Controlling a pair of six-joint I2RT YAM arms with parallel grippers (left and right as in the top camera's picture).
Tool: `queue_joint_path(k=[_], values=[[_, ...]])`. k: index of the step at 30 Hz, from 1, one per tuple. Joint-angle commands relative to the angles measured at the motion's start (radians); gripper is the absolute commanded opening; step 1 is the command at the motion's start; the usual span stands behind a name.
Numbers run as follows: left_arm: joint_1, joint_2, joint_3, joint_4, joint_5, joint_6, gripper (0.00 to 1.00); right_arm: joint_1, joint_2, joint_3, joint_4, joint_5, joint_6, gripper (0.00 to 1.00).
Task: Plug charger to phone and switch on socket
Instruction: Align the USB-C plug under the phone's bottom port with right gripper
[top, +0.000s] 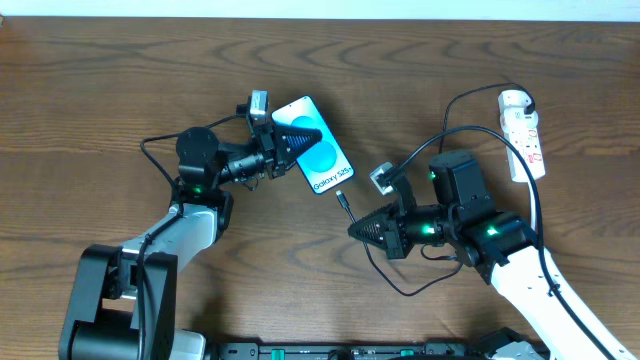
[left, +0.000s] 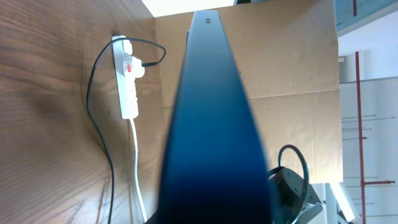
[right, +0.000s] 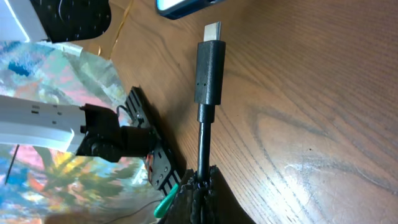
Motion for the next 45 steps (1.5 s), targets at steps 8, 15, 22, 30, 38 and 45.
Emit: queue_joint_path(k=[8, 15, 22, 30, 38, 45], values=[[0.002, -0.011, 0.018, 0.013, 0.027, -0.03, 0.08, 0.009, 0.0, 0.01, 0.021, -0.002, 0.067, 0.01], [0.002, -0.011, 0.018, 0.013, 0.027, -0.015, 0.07, 0.008, 0.0, 0.01, 0.023, -0.039, 0.066, 0.01], [0.002, -0.011, 0.018, 0.013, 0.058, -0.016, 0.07, 0.009, 0.0, 0.01, 0.084, -0.039, 0.128, 0.01], [0.002, -0.011, 0.018, 0.013, 0.057, -0.072, 0.07, 0.009, 0.0, 0.01, 0.069, -0.039, 0.135, 0.01], [0.002, -0.011, 0.018, 0.013, 0.045, -0.107, 0.07, 0.009, 0.0, 0.01, 0.069, -0.039, 0.135, 0.01], [0.002, -0.011, 0.018, 0.013, 0.015, -0.111, 0.07, 0.009, 0.0, 0.01, 0.074, -0.04, 0.134, 0.01]])
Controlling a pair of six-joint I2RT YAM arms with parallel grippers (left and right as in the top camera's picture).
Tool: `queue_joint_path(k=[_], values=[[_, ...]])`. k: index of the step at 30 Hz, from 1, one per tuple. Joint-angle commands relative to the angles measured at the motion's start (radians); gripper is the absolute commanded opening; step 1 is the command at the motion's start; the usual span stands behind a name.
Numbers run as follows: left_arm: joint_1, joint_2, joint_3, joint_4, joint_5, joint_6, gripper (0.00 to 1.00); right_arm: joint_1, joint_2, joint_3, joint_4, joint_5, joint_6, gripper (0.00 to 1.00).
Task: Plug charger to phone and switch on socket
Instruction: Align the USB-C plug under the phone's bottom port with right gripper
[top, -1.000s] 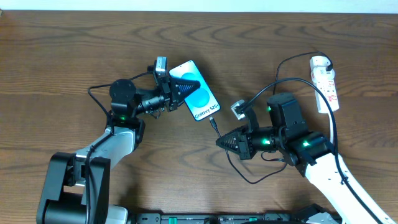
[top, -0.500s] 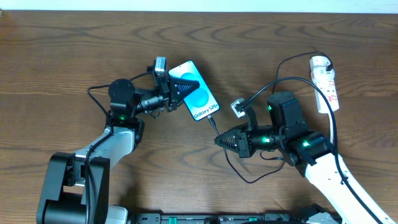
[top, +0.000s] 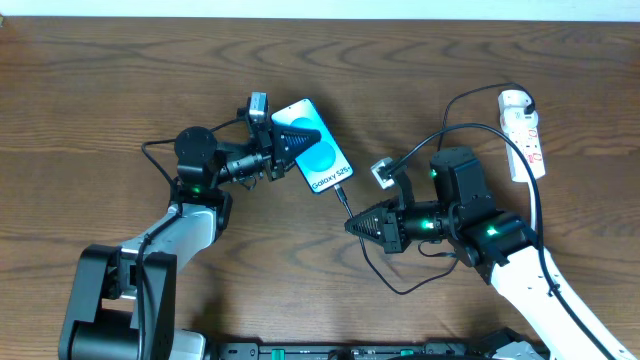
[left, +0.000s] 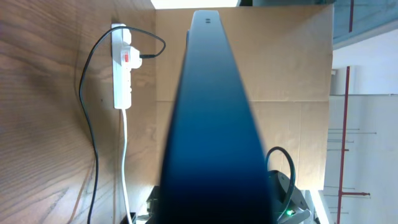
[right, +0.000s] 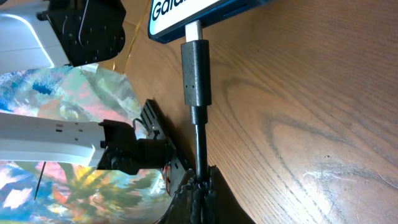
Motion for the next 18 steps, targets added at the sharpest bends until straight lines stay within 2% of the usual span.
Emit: queue_joint_path(k=[1, 7, 10, 18], values=[[-0.002, -0.011, 0.018, 0.013, -0.009, -0.01, 0.07, 0.009, 0.0, 0.01, 0.004, -0.013, 0.011, 0.01], [-0.003, -0.011, 0.018, 0.013, -0.002, -0.035, 0.08, 0.009, 0.0, 0.01, 0.009, -0.013, 0.011, 0.01], [-0.003, -0.011, 0.018, 0.013, 0.06, 0.002, 0.07, 0.009, 0.0, 0.01, 0.04, -0.013, 0.011, 0.01], [-0.031, -0.011, 0.018, 0.024, 0.097, 0.055, 0.07, 0.008, 0.0, 0.01, 0.079, 0.004, 0.011, 0.01]])
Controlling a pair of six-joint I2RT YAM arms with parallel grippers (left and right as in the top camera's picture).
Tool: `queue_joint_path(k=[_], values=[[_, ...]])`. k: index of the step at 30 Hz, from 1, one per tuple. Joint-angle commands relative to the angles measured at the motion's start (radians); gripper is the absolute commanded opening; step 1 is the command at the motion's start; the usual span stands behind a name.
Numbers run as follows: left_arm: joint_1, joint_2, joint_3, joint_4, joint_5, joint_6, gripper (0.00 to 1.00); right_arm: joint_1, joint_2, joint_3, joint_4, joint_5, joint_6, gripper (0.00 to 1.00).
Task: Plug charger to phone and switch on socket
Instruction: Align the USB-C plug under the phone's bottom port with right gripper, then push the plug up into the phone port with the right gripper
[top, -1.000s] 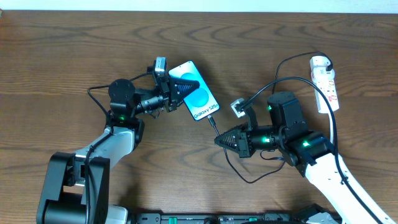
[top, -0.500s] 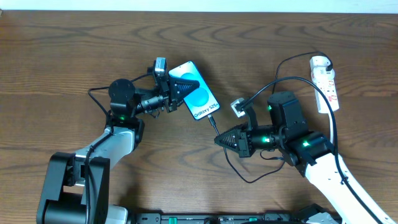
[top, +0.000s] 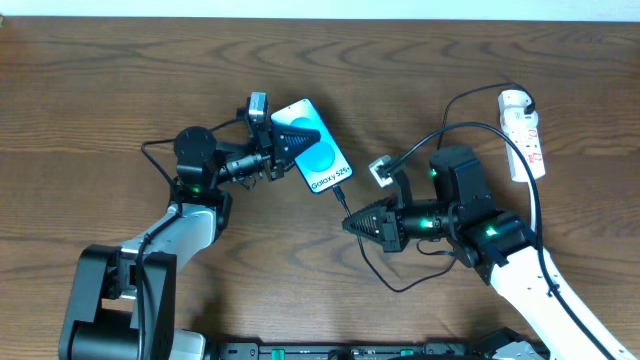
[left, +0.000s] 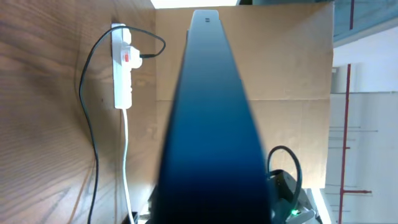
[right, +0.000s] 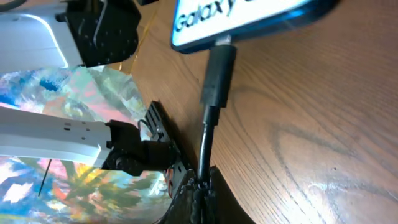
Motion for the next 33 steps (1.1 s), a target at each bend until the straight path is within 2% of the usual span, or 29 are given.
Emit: queue_joint_path(k=[1, 4, 7, 8, 11, 15, 25, 33], values=[[-0.042, -0.011, 0.018, 0.05, 0.113, 0.045, 0.07, 0.003, 0.0, 0.01, 0.03, 0.042, 0.01, 0.01], [-0.046, -0.011, 0.018, 0.091, 0.133, 0.04, 0.08, 0.003, 0.0, 0.01, 0.03, 0.061, 0.008, 0.02], [-0.046, -0.011, 0.018, 0.091, 0.119, 0.04, 0.07, 0.003, 0.0, 0.01, 0.029, 0.061, 0.009, 0.13], [-0.046, -0.011, 0.018, 0.09, 0.118, 0.04, 0.08, 0.003, 0.0, 0.01, 0.029, 0.071, 0.009, 0.13], [-0.046, -0.011, 0.018, 0.09, 0.119, 0.04, 0.07, 0.003, 0.0, 0.01, 0.03, 0.09, 0.009, 0.01], [-0.046, -0.011, 0.018, 0.091, 0.126, 0.04, 0.07, 0.003, 0.0, 0.01, 0.047, 0.09, 0.009, 0.01], [-0.05, -0.011, 0.018, 0.158, 0.206, 0.031, 0.07, 0.003, 0.002, 0.01, 0.241, 0.09, 0.009, 0.01], [-0.05, -0.011, 0.018, 0.158, 0.201, 0.029, 0.08, 0.003, 0.012, 0.01, 0.274, 0.09, 0.01, 0.01]])
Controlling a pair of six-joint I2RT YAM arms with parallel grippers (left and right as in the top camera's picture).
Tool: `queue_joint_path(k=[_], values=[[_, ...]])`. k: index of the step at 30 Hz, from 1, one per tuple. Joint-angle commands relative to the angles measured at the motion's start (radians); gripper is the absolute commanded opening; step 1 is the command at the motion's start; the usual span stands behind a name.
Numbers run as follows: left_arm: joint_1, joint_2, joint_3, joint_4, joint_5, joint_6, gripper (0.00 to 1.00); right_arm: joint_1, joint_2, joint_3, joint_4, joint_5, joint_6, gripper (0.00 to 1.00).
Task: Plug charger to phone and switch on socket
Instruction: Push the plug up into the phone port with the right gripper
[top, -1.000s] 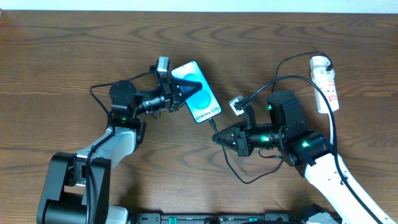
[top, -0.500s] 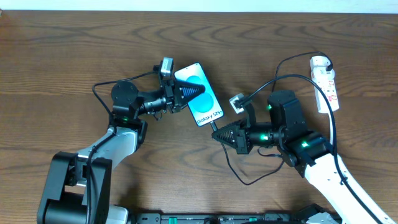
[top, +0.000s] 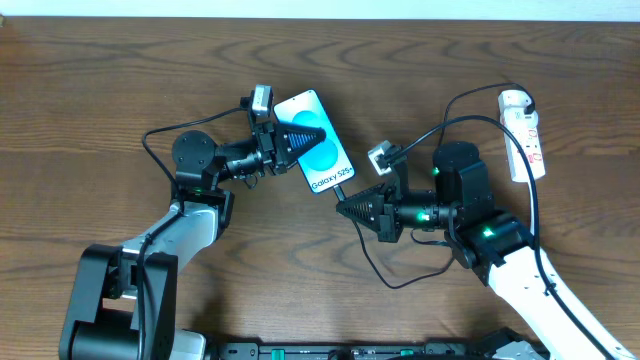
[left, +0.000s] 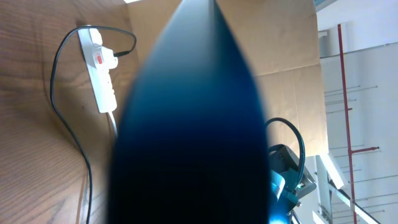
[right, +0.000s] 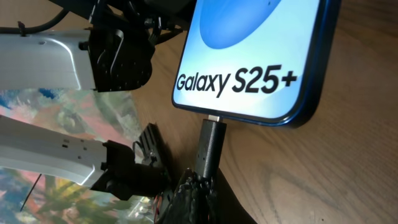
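Note:
The phone (top: 318, 143) has a blue case and a lit screen reading Galaxy S25+ (right: 249, 56). My left gripper (top: 300, 135) is shut on its edge, and in the left wrist view the phone (left: 193, 124) is a dark blur that hides the fingers. My right gripper (top: 342, 207) is shut on the black charger plug (right: 210, 146). The plug body stands against the phone's bottom edge, with only a sliver of its metal tip showing. The white socket strip (top: 525, 135) with a red switch (left: 96, 57) lies at the far right.
The black charger cable (top: 400, 275) loops on the table below my right arm and runs up to the socket strip. The strip's white lead (top: 517, 165) trails down beside it. Bare wooden tabletop (top: 120, 80) lies to the left and behind.
The right gripper has moved toward the phone, and the plug, then slanted at the bottom edge, now stands straight against it. The left gripper has turned and shifted the phone a little.
First the plug was held clear of the phone's bottom edge while the left gripper held the phone. Then its tip touched that edge, and afterwards it stood slanted there. Now the plug body meets the phone in line with the port.

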Motion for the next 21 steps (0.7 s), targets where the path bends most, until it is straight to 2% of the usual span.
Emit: queue_joint_path(k=[1, 5, 7, 9, 11, 12, 13, 16, 19, 21], values=[[-0.033, -0.011, 0.003, 0.012, 0.156, 0.01, 0.07, -0.003, 0.006, 0.029, 0.064, 0.062, -0.01, 0.01], [-0.057, -0.011, 0.003, 0.012, 0.156, 0.011, 0.07, -0.003, 0.007, 0.029, 0.068, 0.062, -0.01, 0.02], [-0.054, -0.011, 0.003, 0.012, 0.154, 0.014, 0.07, -0.003, 0.006, 0.029, 0.041, 0.062, -0.01, 0.11], [-0.029, -0.011, 0.003, 0.011, 0.128, 0.032, 0.07, -0.003, 0.006, 0.029, -0.018, 0.062, -0.011, 0.32], [0.004, -0.011, 0.003, 0.011, 0.07, 0.049, 0.07, -0.017, 0.005, 0.029, -0.065, 0.061, -0.021, 0.42], [0.023, -0.011, 0.003, 0.011, 0.011, 0.052, 0.07, -0.041, -0.002, 0.029, -0.1, 0.057, -0.031, 0.52], [0.039, -0.011, 0.003, -0.004, -0.066, 0.052, 0.07, -0.093, -0.026, 0.029, -0.151, 0.043, -0.037, 0.61], [0.039, -0.011, 0.003, -0.144, -0.233, 0.053, 0.07, -0.277, -0.134, 0.029, -0.19, -0.048, -0.037, 0.76], [0.006, -0.011, 0.006, -0.199, -0.402, 0.064, 0.07, -0.509, -0.299, 0.029, -0.193, -0.076, -0.037, 0.89], [-0.04, -0.011, 0.034, -0.237, -0.468, 0.094, 0.08, -0.618, -0.38, 0.029, -0.203, -0.072, -0.037, 0.93]])
